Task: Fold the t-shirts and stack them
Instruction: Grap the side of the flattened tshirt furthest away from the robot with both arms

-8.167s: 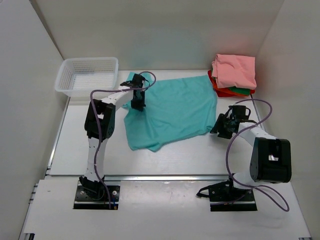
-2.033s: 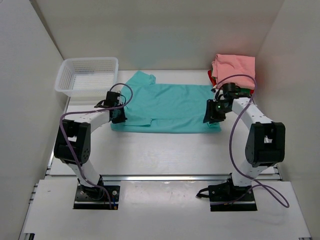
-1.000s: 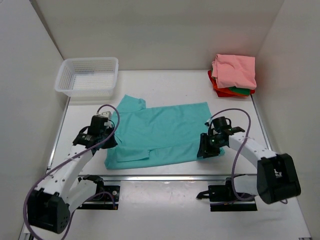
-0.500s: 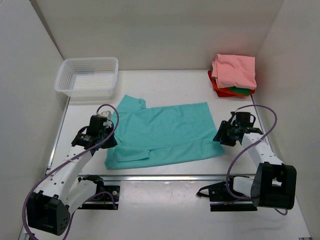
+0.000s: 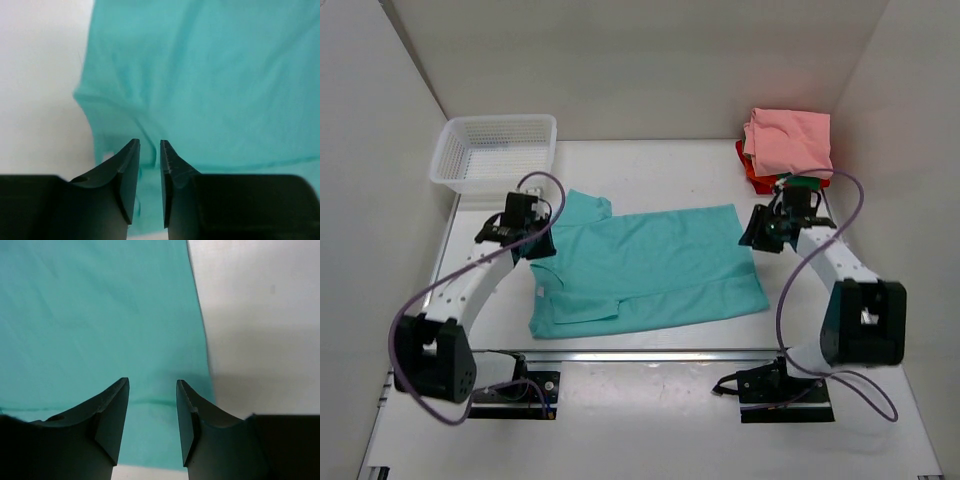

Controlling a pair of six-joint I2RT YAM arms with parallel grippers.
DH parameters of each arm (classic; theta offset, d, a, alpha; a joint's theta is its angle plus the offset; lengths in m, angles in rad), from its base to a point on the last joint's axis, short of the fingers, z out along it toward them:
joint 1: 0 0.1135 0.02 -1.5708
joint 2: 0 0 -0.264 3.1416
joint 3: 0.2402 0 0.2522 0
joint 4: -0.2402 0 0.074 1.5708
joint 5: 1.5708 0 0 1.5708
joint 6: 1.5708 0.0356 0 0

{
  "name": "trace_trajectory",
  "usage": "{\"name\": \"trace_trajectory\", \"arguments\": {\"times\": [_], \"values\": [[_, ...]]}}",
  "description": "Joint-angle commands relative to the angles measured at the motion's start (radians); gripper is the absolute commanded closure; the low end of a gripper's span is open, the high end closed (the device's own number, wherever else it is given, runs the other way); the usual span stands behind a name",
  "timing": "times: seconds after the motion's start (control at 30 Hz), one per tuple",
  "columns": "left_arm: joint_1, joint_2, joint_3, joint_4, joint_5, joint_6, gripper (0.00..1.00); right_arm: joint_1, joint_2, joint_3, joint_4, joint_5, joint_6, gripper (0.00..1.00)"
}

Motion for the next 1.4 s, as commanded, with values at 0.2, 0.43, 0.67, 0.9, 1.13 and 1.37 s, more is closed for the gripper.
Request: {"name": "trace_trajectory", "arguments": {"times": [0.2,0.43,0.67,0.9,1.13,1.37], "values": [[0.075,0.452,0.362,0.192,-0.012,0.088,0.61,-0.007,0.302,0.347,0.011,-0.015,-0.065,0.59],[0.082,0.692,0.527,0.241,0.018,0.143,0.57,-0.002,0.469,0.503,-0.018,-0.035,-0.080,0.58],[0.092,0.816,0.642,0.249,0.029,0.187,0.51,0.025,0.546,0.560,-0.035,-0.043,-0.086,0.58],[0.086,0.886,0.701,0.214,0.023,0.256,0.43,0.016,0.584,0.618,-0.051,-0.040,-0.077,0.57],[0.043,0.948,0.799,0.073,-0.034,0.338,0.40,-0.008,0.600,0.638,-0.050,-0.058,-0.072,0.57],[0.033,1.022,0.863,-0.013,0.009,0.381,0.53,-0.018,0.601,0.629,-0.042,-0.071,-0.071,0.56]]}}
